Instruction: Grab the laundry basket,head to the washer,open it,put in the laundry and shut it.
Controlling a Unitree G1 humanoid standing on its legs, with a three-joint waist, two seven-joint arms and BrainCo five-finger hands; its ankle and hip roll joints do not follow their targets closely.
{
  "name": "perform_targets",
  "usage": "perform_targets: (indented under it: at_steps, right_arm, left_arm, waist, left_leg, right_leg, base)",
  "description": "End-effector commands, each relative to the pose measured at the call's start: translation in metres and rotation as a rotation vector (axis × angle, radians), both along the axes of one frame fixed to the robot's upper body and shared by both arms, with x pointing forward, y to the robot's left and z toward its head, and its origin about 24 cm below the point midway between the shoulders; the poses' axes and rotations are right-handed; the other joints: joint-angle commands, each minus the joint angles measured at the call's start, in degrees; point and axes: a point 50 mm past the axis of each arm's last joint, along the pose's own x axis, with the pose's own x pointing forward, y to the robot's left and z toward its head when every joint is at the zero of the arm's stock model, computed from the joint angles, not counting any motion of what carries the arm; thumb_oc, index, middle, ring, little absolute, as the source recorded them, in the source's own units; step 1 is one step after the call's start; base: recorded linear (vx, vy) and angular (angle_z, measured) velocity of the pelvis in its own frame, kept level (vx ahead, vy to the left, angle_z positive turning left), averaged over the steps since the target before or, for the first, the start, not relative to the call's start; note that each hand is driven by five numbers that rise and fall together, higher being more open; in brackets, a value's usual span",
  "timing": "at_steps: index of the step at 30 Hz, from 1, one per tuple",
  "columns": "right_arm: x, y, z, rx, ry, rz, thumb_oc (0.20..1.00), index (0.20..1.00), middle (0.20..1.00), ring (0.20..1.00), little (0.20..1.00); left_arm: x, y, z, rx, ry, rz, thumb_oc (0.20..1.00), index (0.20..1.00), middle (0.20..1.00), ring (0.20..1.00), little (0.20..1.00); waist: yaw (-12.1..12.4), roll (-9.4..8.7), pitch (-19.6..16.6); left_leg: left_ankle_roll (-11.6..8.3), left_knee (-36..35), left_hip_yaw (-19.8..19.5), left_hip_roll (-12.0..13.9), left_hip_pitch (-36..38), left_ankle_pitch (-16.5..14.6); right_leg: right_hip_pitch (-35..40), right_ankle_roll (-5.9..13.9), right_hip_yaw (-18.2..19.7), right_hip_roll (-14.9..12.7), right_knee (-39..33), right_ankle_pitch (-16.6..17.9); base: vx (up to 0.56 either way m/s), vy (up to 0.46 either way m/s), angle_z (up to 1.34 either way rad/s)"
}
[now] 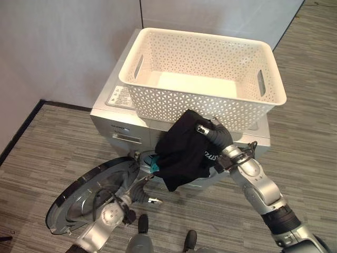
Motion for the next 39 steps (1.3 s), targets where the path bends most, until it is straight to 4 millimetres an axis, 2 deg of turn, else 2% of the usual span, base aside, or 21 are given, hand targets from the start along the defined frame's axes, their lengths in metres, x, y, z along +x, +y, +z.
perform_targets:
  at_steps: [1,3,5,7,8,10,11,13,15,16,18,20,21,23,24,28,31,32,34,35,39]
  right_arm:
    - [-0.007,-0.001,0.049,0.144,-0.236,-0.001,0.2,0.2,0.2,0.2,0.2]
    - [-0.01,0.001,0.048,0.169,-0.234,-0.005,0.2,0.2,0.2,0.2,0.2]
    - [-0.01,0.002,0.048,0.171,-0.233,-0.004,0.2,0.2,0.2,0.2,0.2]
    - [-0.01,0.006,0.047,0.176,-0.228,0.009,0.2,0.2,0.2,0.2,0.2]
    - [-0.01,0.006,0.048,0.176,-0.229,0.008,0.2,0.2,0.2,0.2,0.2]
    - [-0.009,0.008,0.045,0.171,-0.218,0.001,0.2,0.2,0.2,0.2,0.2]
    - [-0.009,0.007,0.046,0.171,-0.219,0.001,0.2,0.2,0.2,0.2,0.2]
    - [-0.007,0.009,0.044,0.179,-0.204,-0.01,0.2,0.2,0.2,0.2,0.2]
    - [-0.007,0.009,0.045,0.178,-0.205,-0.011,0.2,0.2,0.2,0.2,0.2]
    - [-0.005,0.011,0.044,0.186,-0.197,-0.018,0.2,0.2,0.2,0.2,0.2]
    - [-0.004,0.014,0.04,0.2,-0.173,-0.024,0.2,0.2,0.2,0.2,0.2]
    - [-0.004,0.014,0.04,0.2,-0.173,-0.024,0.2,0.2,0.2,0.2,0.2]
    - [-0.004,0.016,0.037,0.213,-0.148,-0.026,0.2,0.2,0.2,0.2,0.2]
    - [-0.004,0.015,0.037,0.212,-0.147,-0.026,0.2,0.2,0.2,0.2,0.2]
    - [-0.004,0.016,0.035,0.216,-0.138,-0.025,0.2,0.2,0.2,0.2,0.2]
    - [-0.002,0.017,0.032,0.207,-0.121,-0.024,0.2,0.2,0.2,0.2,0.2]
    - [-0.001,0.013,0.025,0.169,-0.107,-0.036,0.2,0.2,0.2,0.2,0.2]
    - [-0.001,0.013,0.025,0.169,-0.107,-0.035,0.2,0.2,0.2,0.2,0.2]
    - [0.0,0.006,0.018,0.133,-0.088,-0.058,0.2,0.2,0.2,0.2,0.2]
    - [0.0,0.006,0.018,0.133,-0.088,-0.058,0.2,0.2,0.2,0.2,0.2]
    - [-0.002,-0.005,0.01,0.089,-0.079,-0.093,0.2,0.2,0.2,0.2,0.2]
  left_arm:
    - [0.023,-0.012,0.014,0.026,-0.132,0.01,1.0,1.0,1.0,1.0,1.0]
    - [0.049,-0.035,0.033,-0.005,-0.242,0.041,1.0,1.0,1.0,1.0,1.0]
    - [0.053,-0.041,0.038,-0.018,-0.264,0.041,1.0,1.0,1.0,1.0,1.0]
    - [0.065,-0.062,0.053,-0.06,-0.319,0.022,1.0,1.0,1.0,1.0,1.0]
    - [0.065,-0.062,0.053,-0.06,-0.321,0.021,1.0,1.0,1.0,1.0,1.0]
    - [0.068,-0.083,0.059,-0.128,-0.303,-0.01,1.0,1.0,1.0,1.0,1.0]
    - [0.068,-0.084,0.059,-0.129,-0.304,-0.011,1.0,1.0,1.0,1.0,1.0]
    - [0.067,-0.107,0.06,-0.222,-0.235,-0.049,1.0,1.0,1.0,1.0,1.0]
    - [0.067,-0.107,0.061,-0.223,-0.236,-0.05,1.0,1.0,1.0,1.0,1.0]
    - [0.063,-0.12,0.062,-0.295,-0.187,-0.077,1.0,1.0,1.0,1.0,1.0]
    - [0.056,-0.132,0.062,-0.44,-0.106,-0.055,1.0,1.0,1.0,1.0,1.0]
    - [0.056,-0.132,0.062,-0.441,-0.106,-0.055,1.0,1.0,1.0,1.0,1.0]
    - [0.049,-0.141,0.057,-0.538,-0.024,-0.022,0.598,0.598,0.598,0.598,0.598]
    - [0.049,-0.141,0.057,-0.538,-0.024,-0.022,0.598,0.598,0.598,0.598,0.598]
    - [0.048,-0.142,0.056,-0.578,0.004,-0.001,0.2,0.2,0.2,0.2,0.2]
    - [0.055,-0.139,0.067,-0.585,-0.051,0.008,0.2,0.2,0.2,0.2,0.2]
    - [0.061,-0.124,0.075,-0.596,-0.118,0.047,0.2,0.2,0.2,0.2,0.2]
    - [0.061,-0.124,0.075,-0.596,-0.118,0.047,0.2,0.2,0.2,0.2,0.2]
    - [0.063,-0.105,0.073,-0.578,-0.151,0.088,0.2,0.2,0.2,0.2,0.2]
    - [0.063,-0.105,0.073,-0.578,-0.151,0.088,0.2,0.2,0.2,0.2,0.2]
    - [0.064,-0.082,0.065,-0.541,-0.178,0.167,0.2,0.2,0.2,0.2,0.2]
  waist:
    - [-0.9,-2.14,-2.8]
    - [-1.9,-3.17,-2.3]
    - [-2.1,-3.3,-2.3]
    - [-2.6,-3.71,-2.0]
    - [-2.6,-3.63,-1.9]
    - [-3.0,-3.95,-1.8]
    - [-3.0,-3.88,-1.8]
    - [-3.5,-4.08,-1.5]
    - [-3.5,-3.99,-1.6]
    - [-3.5,-4.04,-1.5]
    - [-3.5,-4.09,-1.4]
    - [-3.5,-4.09,-1.4]
    - [-3.4,-4.09,-1.1]
    - [-3.4,-4.08,-1.1]
    - [-3.5,-4.1,-1.0]
    - [-3.6,-4.07,-0.8]
    - [-3.8,-3.88,-0.8]
    - [-3.8,-3.88,-0.8]
    - [-3.8,-3.69,-0.8]
    - [-3.7,-3.7,-0.8]
    - [-3.9,-3.63,-0.8]
  left_leg:
    - [-1.84,-1.7,-0.8,3.6,-5.1,5.0]
    - [-2.08,-1.7,-0.5,4.0,-5.2,4.9]
    - [-2.14,-1.7,-0.5,4.1,-5.3,5.0]
    - [-2.24,-1.7,-0.2,4.2,-5.3,5.1]
    - [-2.15,-1.7,-0.2,4.3,-5.6,5.3]
    - [-2.28,-1.7,-0.1,4.3,-5.4,5.2]
    - [-2.2,-1.7,-0.1,4.3,-5.6,5.4]
    - [-2.23,-1.7,0.1,4.4,-5.3,5.1]
    - [-2.15,-1.7,0.1,4.4,-5.6,5.3]
    - [-2.03,-1.7,0.2,4.3,-5.3,5.2]
    - [-1.91,-1.7,0.3,4.0,-4.8,5.0]
    - [-1.9,-1.7,0.3,4.0,-4.8,5.0]
    - [-1.76,-1.7,0.4,3.7,-4.5,5.0]
    - [-1.76,-1.7,0.4,3.7,-4.5,5.0]
    - [-1.72,-1.7,0.4,3.7,-4.5,5.0]
    - [-1.69,-1.7,0.4,3.6,-4.5,5.0]
    - [-1.84,-1.7,0.5,3.8,-4.3,5.2]
    - [-1.85,-1.7,0.5,3.8,-4.2,5.2]
    - [-1.96,-1.7,0.6,4.1,-4.1,5.2]
    - [-1.96,-1.7,0.6,4.1,-4.1,5.2]
    - [-2.2,-1.7,1.1,4.7,-3.7,5.5]
  right_leg:
    - [2.1,-0.47,-0.7,2.0,0.6,-8.5]
    - [2.0,-0.55,-0.6,2.1,0.6,-8.5]
    - [1.9,-0.56,-0.7,2.1,0.6,-8.5]
    - [1.9,-0.56,-0.8,2.2,0.6,-8.3]
    - [1.7,-0.57,-0.8,2.2,0.6,-8.1]
    - [1.9,-0.56,-1.0,2.2,0.6,-8.3]
    - [1.7,-0.57,-1.0,2.2,0.6,-8.1]
    - [1.9,-0.51,-1.2,2.1,0.6,-8.1]
    - [1.7,-0.51,-1.2,2.1,0.6,-7.9]
    - [2.0,-0.43,-1.3,1.9,0.6,-7.8]
    - [2.6,-0.48,-1.6,1.6,0.6,-7.9]
    - [2.7,-0.47,-1.6,1.6,0.6,-7.9]
    - [3.1,-0.49,-1.9,1.4,0.6,-7.8]
    - [3.1,-0.49,-2.0,1.4,0.6,-7.8]
    - [3.2,-0.48,-2.1,1.3,0.6,-7.8]
    - [3.2,-0.57,-2.2,1.3,0.6,-7.6]
    - [3.4,-0.67,-2.3,1.5,0.6,-7.7]
    - [3.4,-0.67,-2.3,1.5,0.6,-7.7]
    - [3.4,-0.7,-2.0,1.7,0.6,-7.8]
    - [3.4,-0.7,-2.0,1.7,0.6,-7.8]
    - [3.2,-0.95,-1.5,2.2,0.6,-7.9]
  base:
    - [-0.03,-0.01,-0.04]
    - [-0.01,-0.021,-0.09]
    - [-0.01,-0.007,-0.05]
    - [-0.01,0.001,-0.02]
    - [0.0,0.0,0.0]
    - [0.0,0.0,0.0]
    - [0.0,0.0,0.0]
    - [-0.01,0.006,0.02]
    - [-0.01,0.017,0.04]
    - [0.0,0.0,0.0]
    - [0.02,0.019,0.0]
    - [0.0,0.0,0.0]
    - [0.0,0.0,0.0]
    - [0.0,0.001,0.02]
    - [0.0,0.0,0.0]
    - [0.0,0.0,0.0]
    - [0.0,0.0,0.0]
    - [0.0,0.0,0.0]
    - [0.0,0.0,0.0]
    - [-0.01,-0.01,-0.05]
    - [-0.01,-0.013,-0.03]
